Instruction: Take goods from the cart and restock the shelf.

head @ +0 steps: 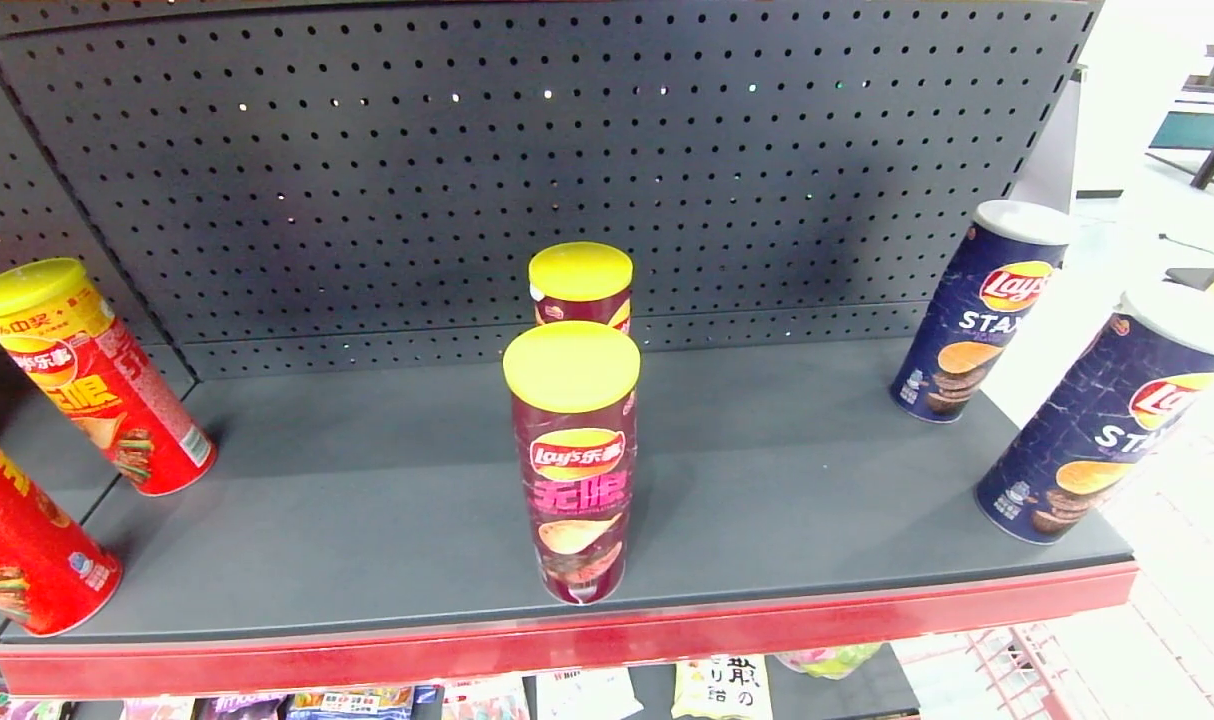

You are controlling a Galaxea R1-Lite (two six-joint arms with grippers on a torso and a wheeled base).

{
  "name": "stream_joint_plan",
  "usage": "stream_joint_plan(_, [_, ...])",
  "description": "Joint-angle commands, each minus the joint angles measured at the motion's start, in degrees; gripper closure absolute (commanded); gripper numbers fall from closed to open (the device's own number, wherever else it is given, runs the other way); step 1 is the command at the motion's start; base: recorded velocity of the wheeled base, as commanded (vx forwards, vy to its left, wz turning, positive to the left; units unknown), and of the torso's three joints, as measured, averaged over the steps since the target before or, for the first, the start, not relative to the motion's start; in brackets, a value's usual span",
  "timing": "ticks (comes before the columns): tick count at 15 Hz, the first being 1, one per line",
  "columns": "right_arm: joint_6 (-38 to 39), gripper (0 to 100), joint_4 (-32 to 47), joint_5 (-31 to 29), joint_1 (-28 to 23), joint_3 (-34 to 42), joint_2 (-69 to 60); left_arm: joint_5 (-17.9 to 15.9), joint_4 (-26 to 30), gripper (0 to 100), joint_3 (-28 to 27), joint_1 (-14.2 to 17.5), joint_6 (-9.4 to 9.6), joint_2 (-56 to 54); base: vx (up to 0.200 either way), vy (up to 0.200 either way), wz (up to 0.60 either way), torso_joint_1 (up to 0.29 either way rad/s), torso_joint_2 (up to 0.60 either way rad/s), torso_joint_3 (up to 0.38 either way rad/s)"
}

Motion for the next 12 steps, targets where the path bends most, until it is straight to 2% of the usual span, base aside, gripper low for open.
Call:
stream_joint_plan(1, [0.1, 0, 0.0, 0.0, 0.0, 0.0, -0.1, 10.5, 0.2, 0, 0.6, 0.0, -3.55, -0.9, 0.000, 0.000, 0.00, 0.000, 0.00, 0.000])
stream_joint_plan(3, [0.0, 0, 0.0, 0.0, 0.0, 0.0, -0.1, 9.3, 0.2, 0, 0.6, 0.0, -2.93, -0.9, 0.000, 0.000, 0.00, 0.000, 0.00, 0.000])
stream_joint_plan(10, [-0.2, 0, 0.0, 0.0, 0.0, 0.0, -0.1, 9.2, 0.3, 0, 0.6, 0.0, -3.02, -0.9, 0.000, 0.000, 0.00, 0.000, 0.00, 0.000])
stream_joint_plan(12, [-0.3, 0, 0.0, 0.0, 0.0, 0.0, -0.1, 9.2, 0.3, 0, 0.6, 0.0, -3.02, -0.9, -0.200, 0.000, 0.00, 0.002, 0.00, 0.005])
